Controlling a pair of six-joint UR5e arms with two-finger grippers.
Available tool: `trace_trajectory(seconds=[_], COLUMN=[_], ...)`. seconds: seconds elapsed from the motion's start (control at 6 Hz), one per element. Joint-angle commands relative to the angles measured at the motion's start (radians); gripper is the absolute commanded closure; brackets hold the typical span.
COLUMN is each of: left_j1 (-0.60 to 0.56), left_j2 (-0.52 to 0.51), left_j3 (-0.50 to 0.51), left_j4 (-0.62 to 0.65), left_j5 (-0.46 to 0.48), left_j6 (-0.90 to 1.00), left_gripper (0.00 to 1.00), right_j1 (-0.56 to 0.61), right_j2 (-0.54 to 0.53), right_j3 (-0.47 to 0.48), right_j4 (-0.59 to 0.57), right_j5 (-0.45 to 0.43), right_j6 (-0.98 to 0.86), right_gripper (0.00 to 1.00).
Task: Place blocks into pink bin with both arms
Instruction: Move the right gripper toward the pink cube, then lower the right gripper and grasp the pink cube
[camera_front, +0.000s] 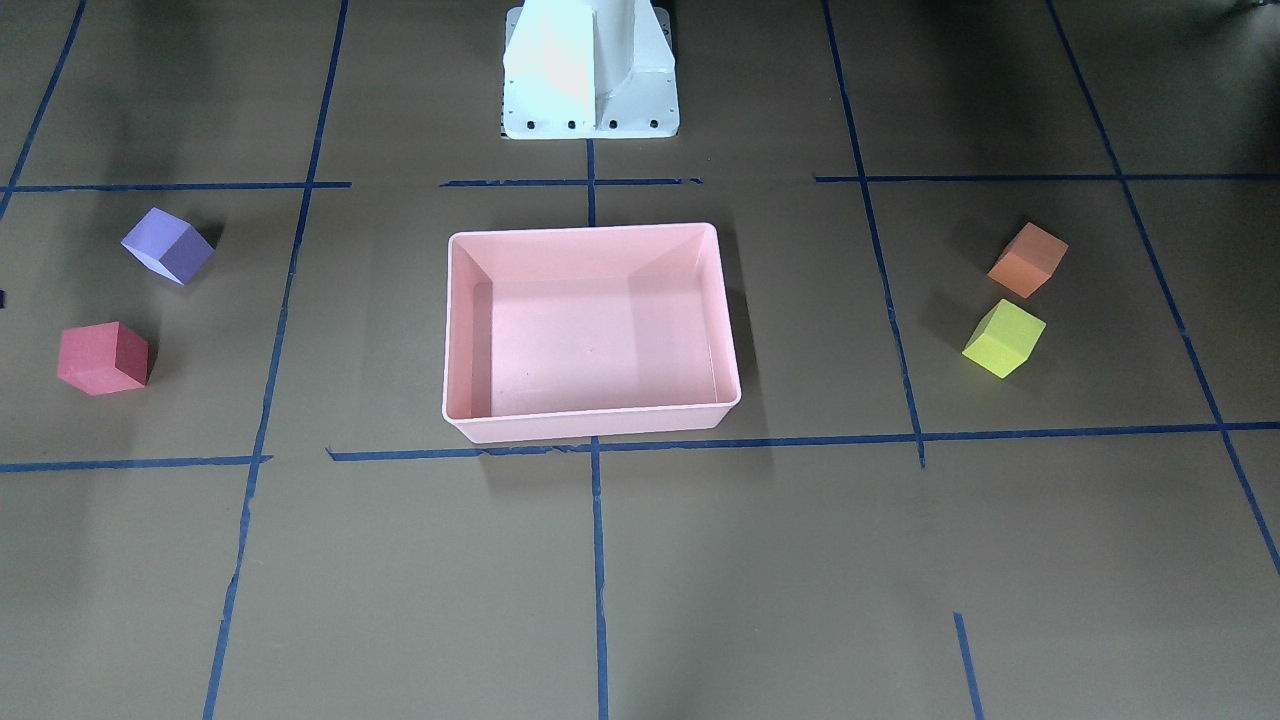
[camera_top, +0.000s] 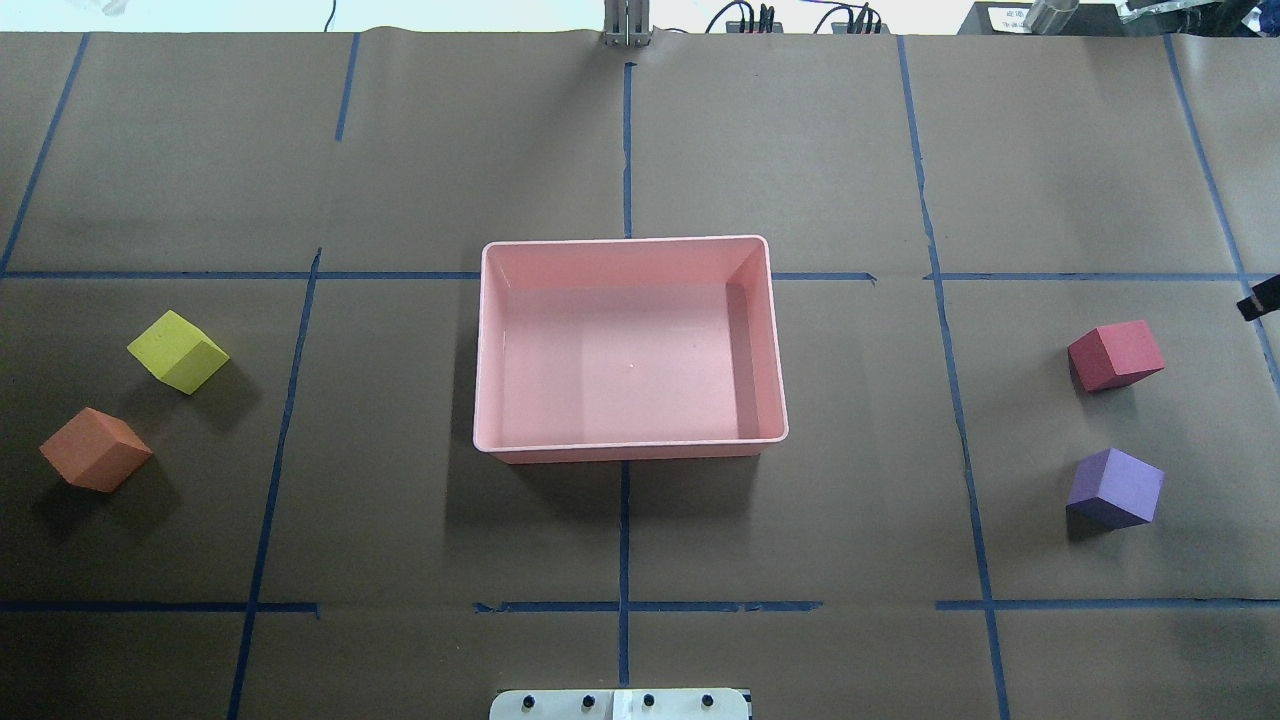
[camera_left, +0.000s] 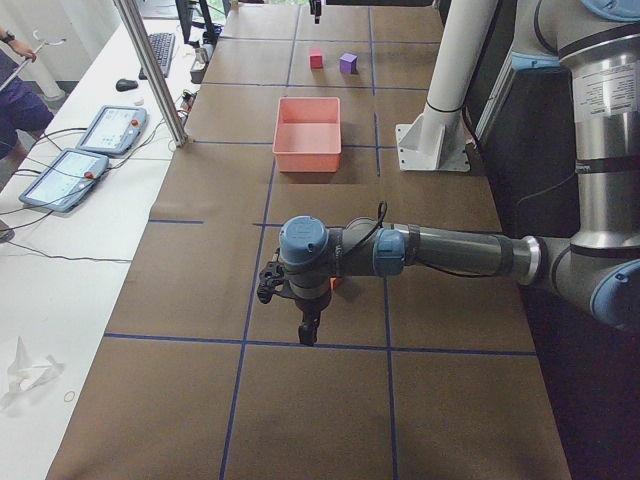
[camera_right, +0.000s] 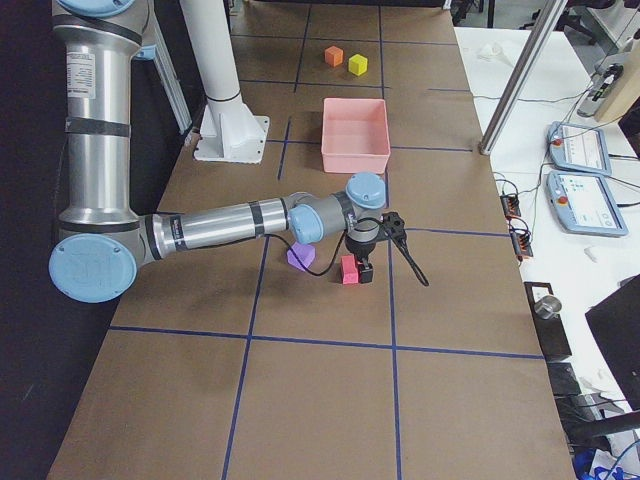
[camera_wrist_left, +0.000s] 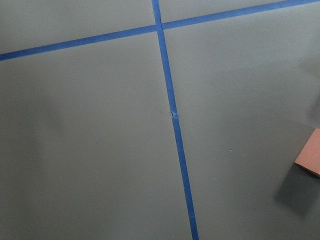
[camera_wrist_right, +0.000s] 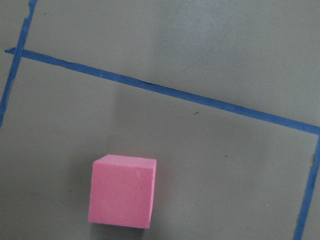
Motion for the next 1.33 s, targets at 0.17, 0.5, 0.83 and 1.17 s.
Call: trace_trajectory(seconds=[0.17,0.5,0.83,1.17], left_j1=[0.000,0.000,0.000,0.000], left_j2=[0.002,0.002,0.002,0.007], left_j3=[-0.003,-0.003,-0.003,-0.015], left_j4=[0.001,0.001,0.001,0.000], left_j5=[-0.031,-0.031,-0.031,-0.031], left_j6=[0.000,0.000,0.000,0.000], left_gripper=[0.00,0.00,0.00,0.00], right_j1=[-0.121,-0.181,-0.233,-0.247], right_j2=[0.034,0.067,0.068,0.082], right_j3=[-0.070,-0.122,-0.177,-0.165], right_j4=[0.132,0.134,0.134,0.132], right_j5=[-0.052,-0.113,-0.138,-0.128], right_j6=[0.196,0.220,0.214,0.220], right_gripper=[0.01,0.00,0.00,0.56])
